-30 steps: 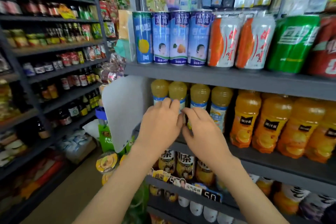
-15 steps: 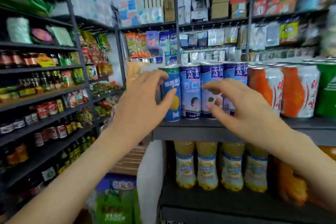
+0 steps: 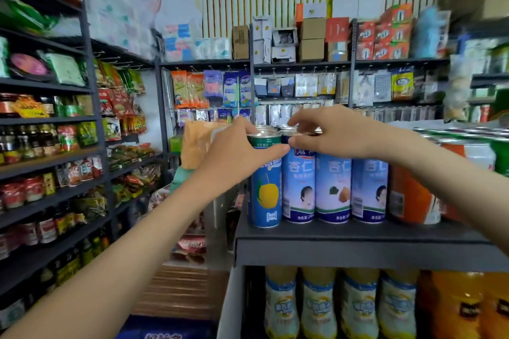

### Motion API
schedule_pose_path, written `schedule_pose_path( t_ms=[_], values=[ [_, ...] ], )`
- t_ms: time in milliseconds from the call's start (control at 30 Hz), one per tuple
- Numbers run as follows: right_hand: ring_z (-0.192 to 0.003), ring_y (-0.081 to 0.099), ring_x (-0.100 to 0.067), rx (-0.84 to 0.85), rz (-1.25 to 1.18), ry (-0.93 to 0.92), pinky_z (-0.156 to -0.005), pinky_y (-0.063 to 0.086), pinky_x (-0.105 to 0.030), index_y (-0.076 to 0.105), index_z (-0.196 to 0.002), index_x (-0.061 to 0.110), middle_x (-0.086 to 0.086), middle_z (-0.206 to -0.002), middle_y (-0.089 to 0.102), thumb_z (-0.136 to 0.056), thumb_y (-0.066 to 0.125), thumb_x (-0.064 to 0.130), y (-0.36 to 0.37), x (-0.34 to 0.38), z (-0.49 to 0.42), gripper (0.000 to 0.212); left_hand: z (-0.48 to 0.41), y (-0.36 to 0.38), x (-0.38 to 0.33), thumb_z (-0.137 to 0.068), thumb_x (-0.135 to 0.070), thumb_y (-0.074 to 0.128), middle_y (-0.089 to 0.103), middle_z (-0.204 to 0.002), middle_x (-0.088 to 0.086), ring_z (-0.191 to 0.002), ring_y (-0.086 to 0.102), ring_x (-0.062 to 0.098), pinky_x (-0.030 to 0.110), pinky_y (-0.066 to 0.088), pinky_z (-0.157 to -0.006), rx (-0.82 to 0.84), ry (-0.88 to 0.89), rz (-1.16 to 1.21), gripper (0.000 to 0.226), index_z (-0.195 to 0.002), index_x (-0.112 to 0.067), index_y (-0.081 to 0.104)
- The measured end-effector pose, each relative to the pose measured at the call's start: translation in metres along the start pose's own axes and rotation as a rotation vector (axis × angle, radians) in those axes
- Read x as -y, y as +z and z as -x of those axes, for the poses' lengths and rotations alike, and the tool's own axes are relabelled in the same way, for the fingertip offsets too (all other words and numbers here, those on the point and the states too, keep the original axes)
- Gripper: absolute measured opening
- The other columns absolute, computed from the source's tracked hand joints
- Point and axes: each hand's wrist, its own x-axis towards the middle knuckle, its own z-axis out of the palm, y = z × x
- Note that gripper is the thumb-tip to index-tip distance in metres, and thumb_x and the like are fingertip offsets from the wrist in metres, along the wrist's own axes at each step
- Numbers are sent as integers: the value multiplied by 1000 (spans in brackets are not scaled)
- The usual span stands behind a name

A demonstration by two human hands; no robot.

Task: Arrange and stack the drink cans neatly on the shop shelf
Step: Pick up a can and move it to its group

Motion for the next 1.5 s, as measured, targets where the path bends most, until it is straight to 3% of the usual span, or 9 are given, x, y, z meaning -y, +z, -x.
schedule_pose_path(
  t_ms=[167,300,467,633,833,933,1267,1367,1500],
  values=[
    [-105,56,-13,75,-60,32,-90,45,-28,49,-131,28,9,-115,57,-84,59,51,-7,-6,-9,53,-1,-12,8,-66,-60,72,55,-104,-16,-89,57,7,27,47,-78,107,11,128,53,-106,-31,57],
    [-101,59,-9,86,-225,40,-89,51,-34,45,-133,32,13,-110,57,-81,67,46,-7,-12,-11,58,2,-14,11,-65,-54,75,53,-99,-21,-89,53,-4,22,47,-77,73,-8,174,53,-107,-31,55],
    [-103,57,-7,128,-341,44,-91,46,-29,39,-136,36,13,-112,58,-84,67,38,-9,-18,-12,59,1,-14,14,-64,-52,75,58,-108,-12,-97,55,2,25,48,-84,104,-15,215,53,-108,-29,58],
    [-98,60,-8,90,-360,55,-87,45,-30,37,-136,36,13,-106,61,-80,70,38,-8,-18,-11,65,1,-15,12,-68,-49,73,56,-101,-20,-92,55,-3,14,43,-75,101,24,197,49,-111,-30,61],
    [-97,61,-13,96,-345,83,-90,48,-35,51,-121,28,8,-101,63,-78,72,40,-11,-15,-10,49,4,-13,10,-71,-48,73,52,-93,-24,-87,53,-6,10,42,-71,58,33,160,50,-115,-28,60],
    [-94,60,-13,102,-331,90,-86,46,-31,59,-110,24,8,-97,61,-79,71,40,-12,-13,-8,37,5,-13,7,-73,-48,72,50,-90,-26,-84,51,-9,8,40,-69,48,36,152,47,-114,-28,60],
    [-98,57,-13,150,-284,70,-90,45,-32,58,-112,24,6,-105,61,-81,69,41,-14,-12,-10,37,3,-12,9,-66,-41,79,59,-100,-10,-93,58,7,31,50,-88,79,-50,295,52,-109,-20,57],
    [-93,56,-13,182,-262,61,-85,42,-31,61,-105,22,5,-99,61,-79,70,42,-17,-11,-12,34,2,-13,12,-68,-42,78,59,-102,-9,-96,58,7,27,50,-87,107,-32,292,53,-111,-20,57],
    [-98,57,-6,261,-169,12,-91,43,-27,60,-109,31,13,-103,62,-78,65,52,-27,-9,-17,38,0,-20,18,-62,-61,73,61,-107,-10,-101,60,7,32,51,-91,168,-20,315,62,-110,-25,56]
  ],
)
